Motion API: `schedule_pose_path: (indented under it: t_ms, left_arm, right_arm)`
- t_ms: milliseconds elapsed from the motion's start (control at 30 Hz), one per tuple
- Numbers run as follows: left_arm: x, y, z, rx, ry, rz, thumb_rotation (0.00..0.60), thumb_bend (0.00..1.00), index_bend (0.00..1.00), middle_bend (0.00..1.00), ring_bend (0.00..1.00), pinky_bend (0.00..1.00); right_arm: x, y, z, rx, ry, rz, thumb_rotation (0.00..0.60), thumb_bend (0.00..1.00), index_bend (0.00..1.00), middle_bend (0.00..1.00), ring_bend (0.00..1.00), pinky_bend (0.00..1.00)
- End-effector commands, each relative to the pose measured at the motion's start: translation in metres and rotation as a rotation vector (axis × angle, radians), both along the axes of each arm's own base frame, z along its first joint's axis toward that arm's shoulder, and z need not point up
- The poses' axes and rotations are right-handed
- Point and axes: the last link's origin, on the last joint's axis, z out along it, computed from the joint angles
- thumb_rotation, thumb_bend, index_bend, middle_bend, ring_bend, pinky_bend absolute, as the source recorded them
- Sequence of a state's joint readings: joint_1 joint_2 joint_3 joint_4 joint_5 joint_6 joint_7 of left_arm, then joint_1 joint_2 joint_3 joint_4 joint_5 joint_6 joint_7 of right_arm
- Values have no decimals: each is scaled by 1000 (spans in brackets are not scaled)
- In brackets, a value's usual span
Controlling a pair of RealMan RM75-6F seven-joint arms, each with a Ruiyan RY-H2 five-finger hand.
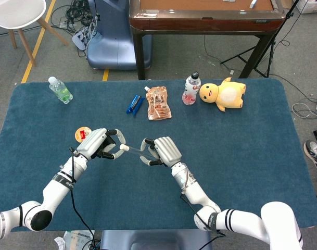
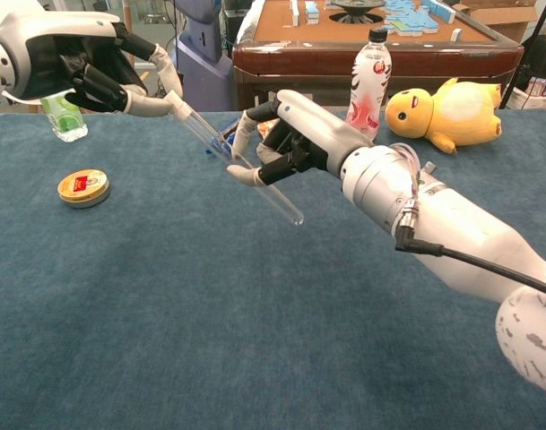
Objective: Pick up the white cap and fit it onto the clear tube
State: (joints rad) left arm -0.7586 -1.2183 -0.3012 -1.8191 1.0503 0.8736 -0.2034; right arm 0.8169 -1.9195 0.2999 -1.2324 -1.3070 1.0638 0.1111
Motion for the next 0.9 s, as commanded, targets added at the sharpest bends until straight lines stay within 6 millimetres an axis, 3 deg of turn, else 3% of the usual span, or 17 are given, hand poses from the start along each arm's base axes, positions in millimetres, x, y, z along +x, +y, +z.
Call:
schedule_pose_path:
  t_ms: [33,533,767,900]
  left_arm:
    - [0,0,-1,0,1,-2,600,313,536,1000,1000,1000]
    - [0,-4,-4,3,6,-16,600,312,519,1000,1000,1000]
    - [-4,-3,0,-5,28,-16,600,303,281,1000,1000,1000]
    - [-7,-2,4,-8,40,-6,600,300,200,1000,1000,1000]
  right_arm:
    - [1,0,-1,1,-7,-3,600,579,689,921,950,1000]
    - [8,0,-2,0,-16,-6,600,580,695,921,950,1000]
    - [0,1,1,-6,46,9,600,583,697,921,950,1000]
    - [-11,-1,10,-1,120,16,600,606,699,921,950,1000]
